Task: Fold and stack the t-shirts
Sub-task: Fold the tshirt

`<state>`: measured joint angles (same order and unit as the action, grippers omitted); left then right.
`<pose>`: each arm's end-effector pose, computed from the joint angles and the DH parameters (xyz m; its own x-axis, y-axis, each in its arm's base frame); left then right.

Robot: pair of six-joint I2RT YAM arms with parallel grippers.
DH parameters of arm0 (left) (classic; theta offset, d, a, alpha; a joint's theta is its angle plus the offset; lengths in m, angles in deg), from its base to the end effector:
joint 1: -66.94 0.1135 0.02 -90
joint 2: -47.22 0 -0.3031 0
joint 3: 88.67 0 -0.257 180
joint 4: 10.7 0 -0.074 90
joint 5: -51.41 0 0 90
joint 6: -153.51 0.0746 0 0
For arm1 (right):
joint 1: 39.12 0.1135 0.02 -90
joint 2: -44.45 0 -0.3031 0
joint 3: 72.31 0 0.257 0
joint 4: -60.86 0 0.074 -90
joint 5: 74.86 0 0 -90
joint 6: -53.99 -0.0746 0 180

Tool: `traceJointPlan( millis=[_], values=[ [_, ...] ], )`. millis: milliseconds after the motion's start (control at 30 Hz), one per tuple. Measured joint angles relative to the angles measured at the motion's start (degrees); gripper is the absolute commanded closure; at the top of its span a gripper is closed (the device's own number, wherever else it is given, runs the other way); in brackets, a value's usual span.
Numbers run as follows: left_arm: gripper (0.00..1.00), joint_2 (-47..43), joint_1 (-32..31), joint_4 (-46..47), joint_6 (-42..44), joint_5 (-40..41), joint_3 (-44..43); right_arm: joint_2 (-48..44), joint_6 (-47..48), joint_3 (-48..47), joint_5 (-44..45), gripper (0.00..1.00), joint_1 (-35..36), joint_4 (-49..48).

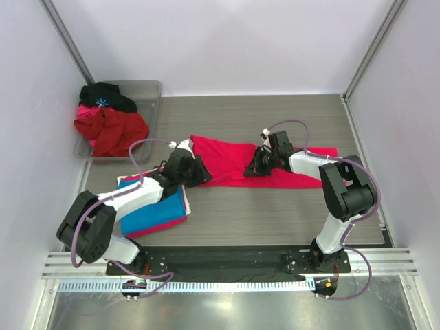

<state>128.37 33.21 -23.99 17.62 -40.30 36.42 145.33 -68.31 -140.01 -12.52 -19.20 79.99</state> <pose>0.2636 -0.1787 0.2048 -0.7807 -0.3417 -0.5232 0.0196 0.8235 -0.5670 0.3435 0.1613 0.1597 -0.9327 0.1654 -0.3205 -0.0831 0.7662 0.6372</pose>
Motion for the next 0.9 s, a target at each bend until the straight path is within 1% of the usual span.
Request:
traceJointPlan(
  millis=[133,267,333,433,467,567,600,667,700,733,900],
  values=[
    [0.57,0.98,0.0,-0.02,0.31,0.44,0.0,0.0,0.0,-0.04,-0.02,0.85,0.0,0.04],
    [0.56,3.82,0.0,0.07,0.83,0.61,-0.02,0.0,0.04,-0.04,-0.02,0.82,0.0,0.07],
    [0.58,5.16,0.0,0.24,1.09,0.61,-0.04,0.0,0.07,-0.04,-0.02,0.81,0.0,0.07],
    [0.7,7.19,0.0,0.39,1.29,0.59,-0.44,0.0,0.09,-0.07,-0.07,0.8,0.0,0.07],
    [0.79,7.72,0.0,0.44,1.36,0.57,-0.68,0.0,0.11,-0.11,-0.09,0.8,0.0,0.09],
    [0.88,8.76,-0.02,0.87,1.25,0.2,-1.4,0.0,0.09,-0.48,-0.15,0.8,0.0,0.15],
    [0.9,8.81,-0.02,1.18,1.22,-0.02,-1.53,0.0,0.09,-0.63,-0.15,0.81,0.0,0.15],
    [0.94,8.68,-0.07,1.66,1.14,-0.59,-1.55,0.0,-0.02,-0.94,-0.2,0.9,0.0,0.31],
    [0.95,8.57,-0.09,1.7,1.07,-1.05,-1.53,0.0,-0.17,-1.2,-0.28,0.93,0.0,0.59],
    [0.96,8.31,-0.11,1.66,1.03,-1.44,-1.53,0.0,-0.39,-1.53,-0.42,0.98,0.0,1.07],
    [1.0,5.84,-0.17,1.46,0.76,-3.5,-1.55,0.02,-1.27,-4.04,-1.03,0.99,0.0,4.31]
  ],
)
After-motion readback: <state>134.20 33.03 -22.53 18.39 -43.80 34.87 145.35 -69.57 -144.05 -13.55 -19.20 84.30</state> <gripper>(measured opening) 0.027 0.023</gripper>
